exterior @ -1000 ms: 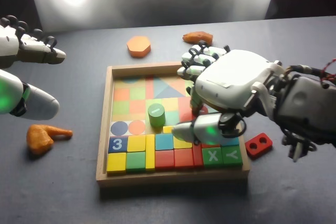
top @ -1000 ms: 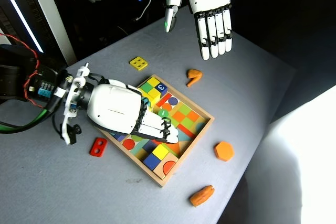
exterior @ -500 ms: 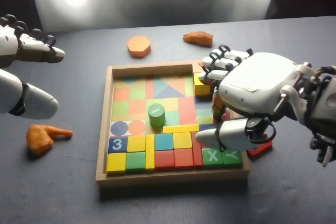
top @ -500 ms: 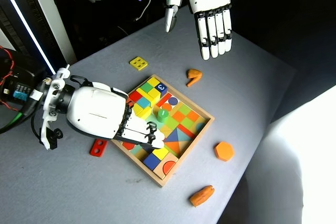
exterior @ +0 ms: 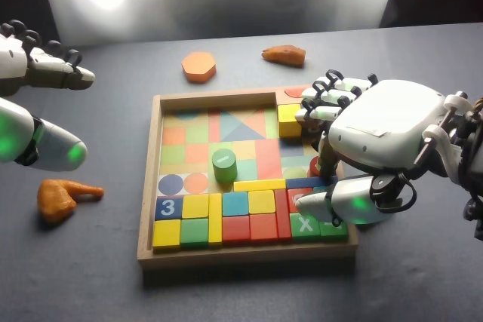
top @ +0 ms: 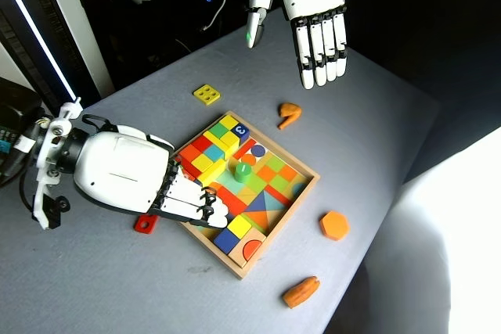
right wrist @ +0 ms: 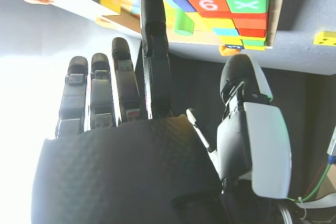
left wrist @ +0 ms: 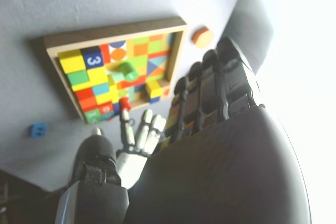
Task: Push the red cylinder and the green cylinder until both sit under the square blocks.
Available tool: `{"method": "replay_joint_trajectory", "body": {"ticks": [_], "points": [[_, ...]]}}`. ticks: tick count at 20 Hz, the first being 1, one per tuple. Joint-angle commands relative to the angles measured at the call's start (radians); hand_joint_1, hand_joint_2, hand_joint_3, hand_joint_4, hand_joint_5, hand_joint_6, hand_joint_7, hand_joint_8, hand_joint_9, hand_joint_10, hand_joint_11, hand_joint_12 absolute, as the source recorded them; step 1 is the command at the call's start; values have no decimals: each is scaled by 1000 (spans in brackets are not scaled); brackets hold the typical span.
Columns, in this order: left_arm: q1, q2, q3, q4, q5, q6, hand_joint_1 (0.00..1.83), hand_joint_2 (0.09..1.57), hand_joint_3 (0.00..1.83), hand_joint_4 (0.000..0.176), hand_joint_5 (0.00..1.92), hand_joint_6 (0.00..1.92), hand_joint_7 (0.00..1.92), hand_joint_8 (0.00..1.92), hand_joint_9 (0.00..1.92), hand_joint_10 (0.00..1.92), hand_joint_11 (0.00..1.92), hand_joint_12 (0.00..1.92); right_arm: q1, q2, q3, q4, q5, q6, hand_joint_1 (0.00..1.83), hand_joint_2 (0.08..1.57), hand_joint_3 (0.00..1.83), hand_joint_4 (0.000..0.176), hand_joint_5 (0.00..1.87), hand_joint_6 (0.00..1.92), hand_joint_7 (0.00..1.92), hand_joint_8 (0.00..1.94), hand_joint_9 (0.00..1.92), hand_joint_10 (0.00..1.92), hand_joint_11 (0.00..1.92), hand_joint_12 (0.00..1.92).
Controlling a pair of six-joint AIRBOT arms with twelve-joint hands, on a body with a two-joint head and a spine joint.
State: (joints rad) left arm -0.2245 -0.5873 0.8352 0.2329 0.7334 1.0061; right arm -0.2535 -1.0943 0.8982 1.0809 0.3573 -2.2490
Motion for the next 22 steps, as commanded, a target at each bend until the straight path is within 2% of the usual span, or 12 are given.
{"method": "replay_joint_trajectory", "body": {"ticks": [1, 3, 4, 7, 13, 14, 17, 20, 22], "points": [[-13, 9, 2, 19, -77, 5, 0, 1182, 0, 13, 67, 9, 91, 3, 83, 2, 0, 329, 13, 10, -5, -21, 38, -2, 71, 1177, 8, 0, 954, 6, 199, 7, 23, 8, 0, 0], [-13, 9, 2, 19, -77, 5, 0, 1180, 0, 9, 55, 2, 93, 2, 77, 2, 0, 336, 23, 10, -5, -21, 37, 1, 101, 1175, 6, 0, 992, 20, 229, 16, 52, 19, 0, 0], [-13, 9, 3, 19, -77, 5, 0, 1172, 0, 11, 61, 3, 90, 0, 78, 2, 0, 323, 32, 9, -5, -21, 37, 4, 63, 1177, 6, 0, 984, 15, 223, 11, 44, 15, 0, 0], [-13, 9, 3, 20, -77, 5, 0, 1180, 1, 4, 31, 1, 79, 0, 86, 3, 0, 247, 54, 9, -5, -21, 37, 11, 76, 1176, 4, 0, 948, 1, 210, 1, 30, 6, 0, 0], [-13, 9, 3, 20, -77, 5, 0, 1185, 0, 0, 24, 0, 12, 0, 22, 0, 0, 333, 104, -5, -1, -21, 35, 28, 94, 1175, 0, 0, 926, 7, 192, 6, 33, 6, 0, 0], [-13, 9, 4, 20, -77, 5, 0, 1182, 0, 0, 8, 0, 2, 0, 11, 0, 0, 331, 106, -21, 7, -21, 35, 28, 58, 1169, 0, 0, 929, 8, 189, 4, 34, 6, 0, 0], [-13, 9, 4, 20, -77, 5, 0, 1191, 2, 0, 0, 0, 14, 4, 60, 16, 0, 490, 107, -90, 51, -20, 62, 28, 33, 1159, 0, 0, 938, 9, 188, 2, 30, 3, 0, 0], [-13, 9, 4, 20, -77, 5, 0, 1183, 0, 2, 58, 17, 98, 16, 116, 24, 0, 397, 110, -167, 119, -19, 90, 36, 49, 1167, 0, 0, 936, 6, 196, 6, 38, 8, 0, 0], [-13, 9, 4, 20, -77, 5, 0, 1165, 0, 1, 29, 5, 80, 5, 89, 6, 0, 222, 111, -197, 149, -42, 84, 73, 53, 1168, 0, 0, 945, 9, 208, 9, 46, 10, 5, 3]]}}
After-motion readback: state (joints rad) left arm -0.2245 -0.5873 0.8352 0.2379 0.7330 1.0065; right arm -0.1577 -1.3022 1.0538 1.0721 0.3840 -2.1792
